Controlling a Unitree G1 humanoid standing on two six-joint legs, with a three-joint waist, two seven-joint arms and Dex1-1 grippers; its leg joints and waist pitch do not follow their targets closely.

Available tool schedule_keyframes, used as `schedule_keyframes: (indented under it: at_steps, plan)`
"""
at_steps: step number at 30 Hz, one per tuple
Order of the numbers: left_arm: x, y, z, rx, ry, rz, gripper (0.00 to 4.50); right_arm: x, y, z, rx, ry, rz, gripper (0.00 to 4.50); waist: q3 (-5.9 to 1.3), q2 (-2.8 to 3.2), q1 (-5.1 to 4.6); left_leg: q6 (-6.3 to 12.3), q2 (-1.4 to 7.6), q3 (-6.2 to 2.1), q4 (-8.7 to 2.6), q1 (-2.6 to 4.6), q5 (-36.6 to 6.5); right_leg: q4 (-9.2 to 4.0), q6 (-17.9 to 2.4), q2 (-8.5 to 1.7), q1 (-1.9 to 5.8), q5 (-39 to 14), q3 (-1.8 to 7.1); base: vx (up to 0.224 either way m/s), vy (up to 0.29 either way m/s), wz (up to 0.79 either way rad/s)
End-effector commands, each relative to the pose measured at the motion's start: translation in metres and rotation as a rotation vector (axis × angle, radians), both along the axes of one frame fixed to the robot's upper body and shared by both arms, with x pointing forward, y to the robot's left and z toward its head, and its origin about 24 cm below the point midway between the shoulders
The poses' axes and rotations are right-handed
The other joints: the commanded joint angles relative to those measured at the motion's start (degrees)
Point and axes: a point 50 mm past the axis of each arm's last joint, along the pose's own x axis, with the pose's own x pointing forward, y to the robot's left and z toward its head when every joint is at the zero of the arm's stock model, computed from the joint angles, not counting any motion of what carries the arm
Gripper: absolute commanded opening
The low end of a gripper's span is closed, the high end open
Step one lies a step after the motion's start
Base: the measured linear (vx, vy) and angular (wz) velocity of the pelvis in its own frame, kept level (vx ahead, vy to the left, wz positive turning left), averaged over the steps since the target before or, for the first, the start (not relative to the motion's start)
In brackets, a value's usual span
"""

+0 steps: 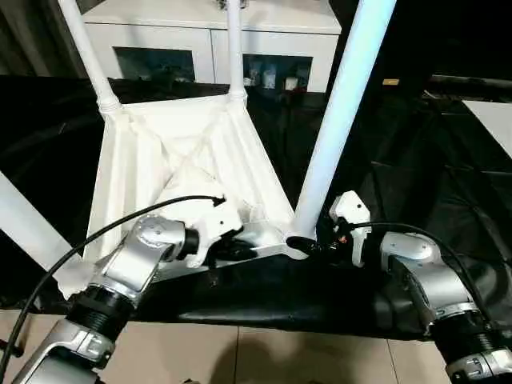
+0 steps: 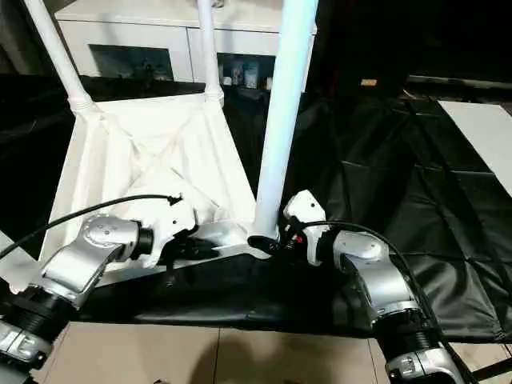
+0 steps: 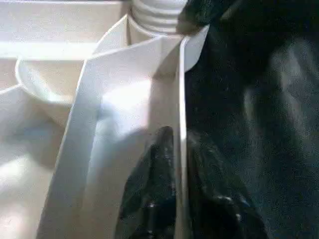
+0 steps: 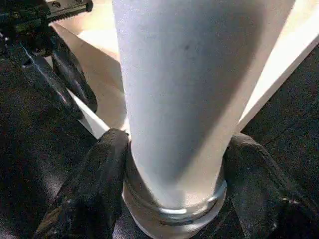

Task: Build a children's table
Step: Rotate leg to tighten

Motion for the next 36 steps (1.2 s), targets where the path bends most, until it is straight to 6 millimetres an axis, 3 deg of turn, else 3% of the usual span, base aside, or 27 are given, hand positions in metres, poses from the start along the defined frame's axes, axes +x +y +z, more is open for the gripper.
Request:
schedule_keyframes:
  at_steps: [1,7,13,19,20,23,26,30,36]
  plan:
    - [-0.0033,0.0072,-0.011,0.082,0.014,0.001,0.58,-0.0022,-0.007,-0.0094,-0.078,0.03,-0.007,2.56,-3.31,-0.23,0.13,3.34,2.53,-0.98,-4.48,0.42,-10.61,-4.0,-14.24,-2.62,2.67,-10.54,2.02,0.0,0.0,0.0]
    - [-0.0051,0.0064,-0.012,0.067,0.029,-0.002,0.58,-0.002,-0.0066,-0.0091,-0.076,0.028,-0.009,2.56,-3.34,-0.15,0.1,2.84,2.51,-0.97,-4.52,0.46,-11.15,-4.02,-14.18,-2.65,2.69,-10.49,2.06,0.0,0.0,0.0]
    - [-0.0055,0.0042,-0.0125,0.044,0.05,0.002,0.06,-0.0021,-0.0081,-0.0088,-0.077,0.027,-0.011,2.56,-3.3,-0.2,0.09,2.86,2.52,-0.98,-4.58,0.43,-11.22,-4.06,-14.13,-2.67,2.66,-10.93,2.07,0.0,0.0,0.0]
    - [-0.0055,0.0032,-0.0123,0.036,0.051,0.0,0.06,-0.0019,-0.0139,-0.0037,-0.062,0.032,-0.005,2.56,-3.31,-0.24,0.05,3.08,2.52,-0.98,-4.59,0.42,-11.22,-4.05,-14.29,-2.67,2.72,-10.58,2.06,0.0,0.0,0.0]
    - [-0.0053,0.0032,-0.0123,0.037,0.05,0.0,0.0,-0.0031,-0.0149,-0.0026,-0.046,0.045,0.005,3.12,-3.32,-0.17,0.06,3.16,2.53,-0.98,-4.59,0.43,-11.06,-4.07,-14.35,-2.67,2.74,-10.36,2.06,0.0,0.0,0.0]
    - [-0.0047,0.0032,-0.0116,0.036,0.046,0.001,0.0,-0.0045,-0.0156,-0.0016,-0.044,0.052,0.018,3.46,-3.39,-0.21,0.19,3.99,2.52,-0.95,-4.47,0.31,-9.7,-3.91,-14.74,-2.67,2.86,-8.56,2.05,0.0,0.0,0.0]
    - [-0.0048,0.003,-0.012,0.037,0.046,-0.001,0.0,-0.0045,-0.0146,-0.0038,-0.073,0.042,0.019,3.68,-3.28,-0.39,0.13,3.75,2.49,-0.92,-4.5,0.32,-10.41,-4.13,-14.42,-2.71,2.74,-10.67,2.01,0.0,0.0,0.0]
    - [-0.0047,0.0027,-0.0119,0.035,0.04,0.002,0.0,-0.0051,-0.0127,-0.0065,-0.085,0.04,0.027,3.72,-3.15,-0.34,-0.04,2.91,2.53,-1.03,-4.68,0.39,-12.45,-4.55,-13.14,-2.76,2.59,-14.84,2.02,0.0,0.0,0.0]
    - [-0.0057,0.0024,-0.0122,0.037,0.036,-0.003,0.0,-0.0038,-0.01,-0.004,-0.041,0.036,0.009,3.72,-3.23,-0.29,-0.06,3.33,2.53,-1.0,-4.66,0.27,-11.25,-4.29,-13.72,-2.68,2.6,-11.92,2.05,0.0,0.0,0.0]
